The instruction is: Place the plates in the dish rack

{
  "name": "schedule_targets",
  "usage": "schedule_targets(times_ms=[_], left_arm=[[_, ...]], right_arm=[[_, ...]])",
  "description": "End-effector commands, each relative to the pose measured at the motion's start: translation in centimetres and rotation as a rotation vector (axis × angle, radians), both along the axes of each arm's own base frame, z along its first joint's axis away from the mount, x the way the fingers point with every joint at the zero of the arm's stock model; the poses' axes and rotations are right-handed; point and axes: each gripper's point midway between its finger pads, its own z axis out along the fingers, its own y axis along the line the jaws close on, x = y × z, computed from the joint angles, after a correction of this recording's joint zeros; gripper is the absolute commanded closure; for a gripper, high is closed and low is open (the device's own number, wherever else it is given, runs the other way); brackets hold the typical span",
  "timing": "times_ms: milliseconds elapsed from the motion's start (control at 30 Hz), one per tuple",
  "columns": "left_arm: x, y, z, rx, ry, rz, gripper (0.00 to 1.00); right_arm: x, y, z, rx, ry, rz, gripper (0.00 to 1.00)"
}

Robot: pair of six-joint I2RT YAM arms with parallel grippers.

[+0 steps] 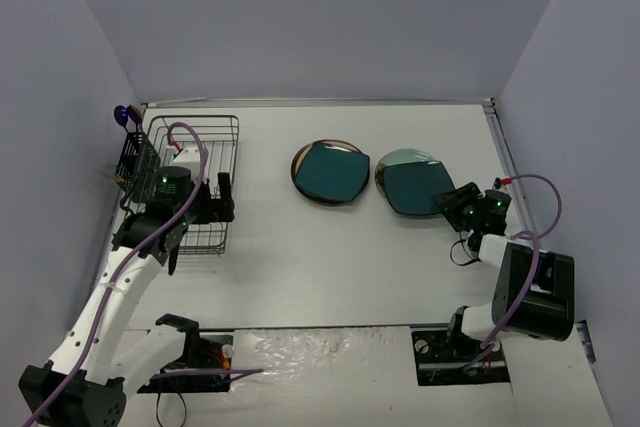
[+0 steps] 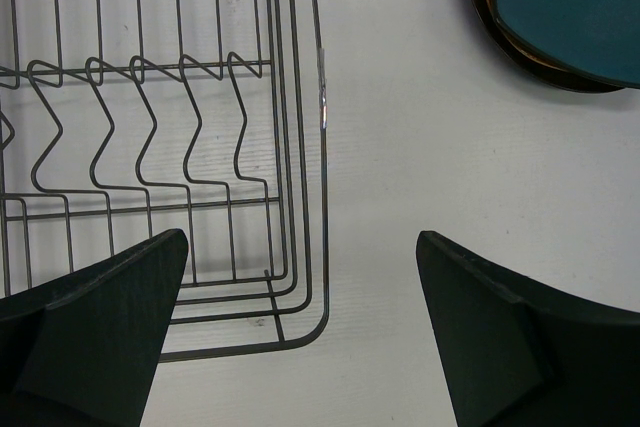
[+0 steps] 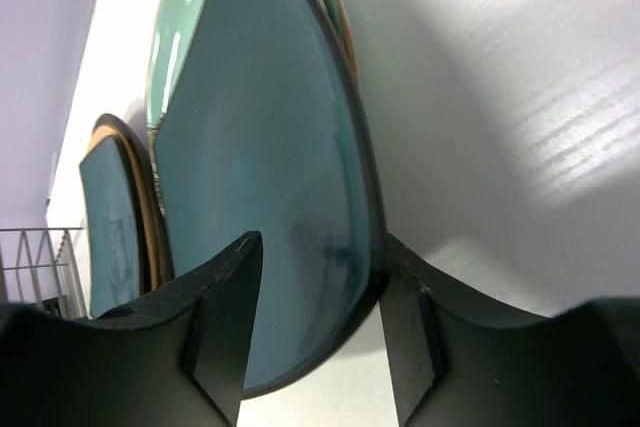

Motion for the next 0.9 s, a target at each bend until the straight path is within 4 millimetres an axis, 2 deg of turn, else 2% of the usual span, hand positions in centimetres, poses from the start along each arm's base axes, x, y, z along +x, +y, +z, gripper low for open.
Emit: schedule_targets(times_ms=[0, 33, 200, 300, 400, 600, 667, 867], left_arm=[[1.2, 0.2, 3.0, -0.012, -0.094, 0.018, 0.03], [1.2, 0.2, 3.0, -0.012, -0.094, 0.018, 0.03], [1.2, 0.2, 3.1, -0.013, -0.098, 0.018, 0.03], [1.2, 0.2, 3.1, -0.013, -0.098, 0.018, 0.03], [1.2, 0.1, 3.2, -0.018, -0.101, 0.017, 0.03], [1.3, -1.3, 4.7, -0.109, -0.126, -0.006, 0.03], [1.4, -2.2, 5.8, -0.168, -0.144, -0.017, 0.03], [2.5, -5.6, 8.0, -0.378, -0.181, -0.071, 0.03]], right_arm=[[2.0, -0.3, 3.0, -0.012, -0.132, 0.010, 0.60], [2.1, -0.3, 3.1, -0.011, -0.134, 0.010, 0.62], [2.2, -0.3, 3.3, -0.008, -0.141, 0.007, 0.90], [2.2, -0.2, 3.8, -0.001, -0.156, 0.015, 1.00], [2.3, 0.0, 4.9, 0.004, -0.183, 0.023, 1.00], [2.8, 1.1, 10.4, 0.039, -0.315, 0.073, 1.00], [3.0, 1.4, 12.4, 0.048, -0.362, 0.091, 1.00], [3.0, 2.7, 16.5, 0.108, -0.461, 0.150, 1.00]])
